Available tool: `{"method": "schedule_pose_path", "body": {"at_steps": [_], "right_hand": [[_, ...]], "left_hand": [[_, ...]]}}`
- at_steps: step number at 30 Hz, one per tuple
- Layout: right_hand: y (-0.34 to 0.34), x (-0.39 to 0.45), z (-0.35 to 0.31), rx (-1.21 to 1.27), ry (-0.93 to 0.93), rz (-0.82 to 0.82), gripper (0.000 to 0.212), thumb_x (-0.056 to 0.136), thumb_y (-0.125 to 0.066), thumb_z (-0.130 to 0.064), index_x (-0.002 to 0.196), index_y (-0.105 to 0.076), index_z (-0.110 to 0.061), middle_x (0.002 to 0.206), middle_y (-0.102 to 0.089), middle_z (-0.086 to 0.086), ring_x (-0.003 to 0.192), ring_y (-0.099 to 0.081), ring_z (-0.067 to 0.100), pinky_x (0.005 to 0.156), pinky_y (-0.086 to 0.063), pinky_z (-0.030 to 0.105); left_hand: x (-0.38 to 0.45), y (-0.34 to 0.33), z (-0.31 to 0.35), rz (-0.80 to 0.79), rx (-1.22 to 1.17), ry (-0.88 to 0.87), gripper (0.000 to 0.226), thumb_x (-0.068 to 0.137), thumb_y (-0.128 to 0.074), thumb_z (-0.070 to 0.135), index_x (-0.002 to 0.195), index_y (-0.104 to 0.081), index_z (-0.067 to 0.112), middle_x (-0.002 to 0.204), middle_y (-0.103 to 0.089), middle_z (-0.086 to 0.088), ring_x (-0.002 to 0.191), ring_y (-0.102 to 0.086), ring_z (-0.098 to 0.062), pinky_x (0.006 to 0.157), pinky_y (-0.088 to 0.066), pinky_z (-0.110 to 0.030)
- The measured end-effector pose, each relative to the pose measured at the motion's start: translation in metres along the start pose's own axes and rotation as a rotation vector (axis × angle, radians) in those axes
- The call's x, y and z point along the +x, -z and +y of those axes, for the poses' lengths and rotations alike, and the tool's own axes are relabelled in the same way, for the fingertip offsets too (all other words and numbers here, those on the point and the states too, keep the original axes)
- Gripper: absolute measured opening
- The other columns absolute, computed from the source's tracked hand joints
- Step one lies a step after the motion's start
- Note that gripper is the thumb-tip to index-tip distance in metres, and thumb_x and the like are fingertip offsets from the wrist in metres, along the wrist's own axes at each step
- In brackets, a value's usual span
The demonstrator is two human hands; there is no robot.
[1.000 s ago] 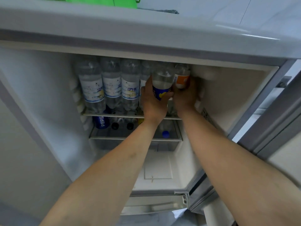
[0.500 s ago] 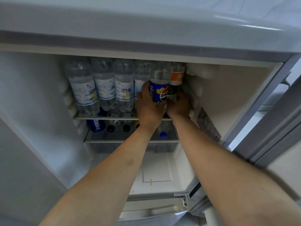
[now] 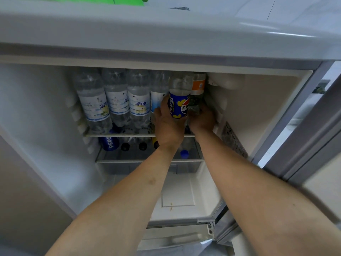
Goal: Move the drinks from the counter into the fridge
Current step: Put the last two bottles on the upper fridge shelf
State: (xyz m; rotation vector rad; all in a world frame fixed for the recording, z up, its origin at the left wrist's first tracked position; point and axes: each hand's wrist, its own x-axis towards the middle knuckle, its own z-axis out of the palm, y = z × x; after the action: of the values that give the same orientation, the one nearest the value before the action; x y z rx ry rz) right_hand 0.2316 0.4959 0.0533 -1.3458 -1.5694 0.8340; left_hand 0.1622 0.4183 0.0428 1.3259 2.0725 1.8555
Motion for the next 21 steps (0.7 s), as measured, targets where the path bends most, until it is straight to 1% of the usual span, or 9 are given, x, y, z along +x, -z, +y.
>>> {"method": "schedule_pose_path", "body": {"at_steps": [2,5,7,10,13,15,18,19,21], "right_hand": [[-0.001,-0.001,0.0,0.034,-0.019,0.009,0.031,0.096,-0.062,-0.023,0.126,-0.063,-0.015,0.128,-0.066,0.008,0.117,-0.061,0.027,0.096,-0.049,0.035],[-0.003,-0.003,0.001,0.065,-0.045,0.025,0.031,0.097,-0.06,-0.021,0.127,-0.063,-0.014,0.127,-0.066,0.008,0.117,-0.061,0.027,0.099,-0.051,0.041],[-0.003,-0.005,0.002,0.112,-0.045,0.034,0.035,0.096,-0.061,-0.017,0.13,-0.061,-0.015,0.129,-0.065,0.007,0.119,-0.06,0.027,0.101,-0.05,0.044],[-0.003,-0.009,0.002,0.142,-0.021,0.057,0.037,0.095,-0.061,-0.016,0.133,-0.06,-0.015,0.131,-0.064,0.007,0.122,-0.058,0.026,0.101,-0.05,0.043],[-0.004,-0.016,0.0,0.236,-0.002,0.126,0.034,0.093,-0.06,-0.011,0.126,-0.063,-0.011,0.124,-0.067,0.008,0.116,-0.061,0.025,0.092,-0.05,0.034],[-0.006,-0.022,-0.001,0.28,0.014,0.176,0.032,0.091,-0.059,-0.009,0.123,-0.063,-0.011,0.121,-0.067,0.004,0.111,-0.061,0.017,0.085,-0.046,0.027],[-0.007,-0.033,-0.002,0.37,0.063,0.235,0.019,0.091,-0.062,-0.015,0.103,-0.061,-0.031,0.097,-0.064,-0.022,0.09,-0.058,-0.011,0.075,-0.043,0.012],[-0.006,-0.039,-0.002,0.385,0.075,0.244,0.022,0.09,-0.065,-0.019,0.097,-0.058,-0.038,0.09,-0.06,-0.028,0.085,-0.058,-0.017,0.07,-0.043,0.007],[-0.007,-0.053,0.002,0.401,0.104,0.228,0.025,0.084,-0.076,-0.027,0.1,-0.06,-0.038,0.095,-0.064,-0.024,0.088,-0.06,-0.014,0.068,-0.045,0.005]], "left_hand": [[-0.001,0.001,-0.002,-0.015,0.001,0.006,0.092,0.076,-0.083,0.024,0.151,-0.03,0.024,0.142,-0.042,-0.009,0.129,-0.046,-0.026,0.098,-0.048,-0.037],[-0.001,0.002,-0.003,-0.02,-0.024,0.006,0.09,0.075,-0.083,0.024,0.149,-0.032,0.018,0.142,-0.042,-0.009,0.129,-0.046,-0.025,0.102,-0.048,-0.041],[-0.003,0.003,-0.007,-0.008,-0.046,0.003,0.083,0.077,-0.082,0.025,0.145,-0.035,0.016,0.141,-0.043,-0.009,0.128,-0.048,-0.026,0.101,-0.049,-0.045],[-0.01,0.005,-0.012,0.0,-0.045,-0.003,0.077,0.08,-0.08,0.026,0.143,-0.036,0.014,0.14,-0.043,-0.009,0.126,-0.049,-0.024,0.098,-0.05,-0.046],[-0.014,0.008,-0.015,-0.02,-0.044,0.0,0.073,0.082,-0.078,0.022,0.142,-0.035,0.016,0.141,-0.042,-0.008,0.124,-0.05,-0.024,0.096,-0.052,-0.044],[-0.016,0.013,-0.017,-0.012,-0.056,-0.008,0.068,0.085,-0.074,0.015,0.141,-0.036,0.016,0.14,-0.044,-0.009,0.122,-0.053,-0.024,0.093,-0.054,-0.044],[-0.022,0.025,-0.024,0.035,-0.058,-0.043,0.061,0.087,-0.067,0.004,0.141,-0.038,0.01,0.14,-0.045,-0.012,0.122,-0.053,-0.024,0.095,-0.053,-0.042],[-0.024,0.03,-0.027,0.043,-0.054,-0.039,0.059,0.088,-0.065,0.003,0.141,-0.04,0.009,0.14,-0.045,-0.012,0.122,-0.053,-0.025,0.097,-0.052,-0.041],[-0.03,0.04,-0.036,0.056,0.0,-0.025,0.054,0.089,-0.064,0.004,0.138,-0.044,0.008,0.136,-0.049,-0.012,0.118,-0.055,-0.026,0.094,-0.052,-0.04]]}}
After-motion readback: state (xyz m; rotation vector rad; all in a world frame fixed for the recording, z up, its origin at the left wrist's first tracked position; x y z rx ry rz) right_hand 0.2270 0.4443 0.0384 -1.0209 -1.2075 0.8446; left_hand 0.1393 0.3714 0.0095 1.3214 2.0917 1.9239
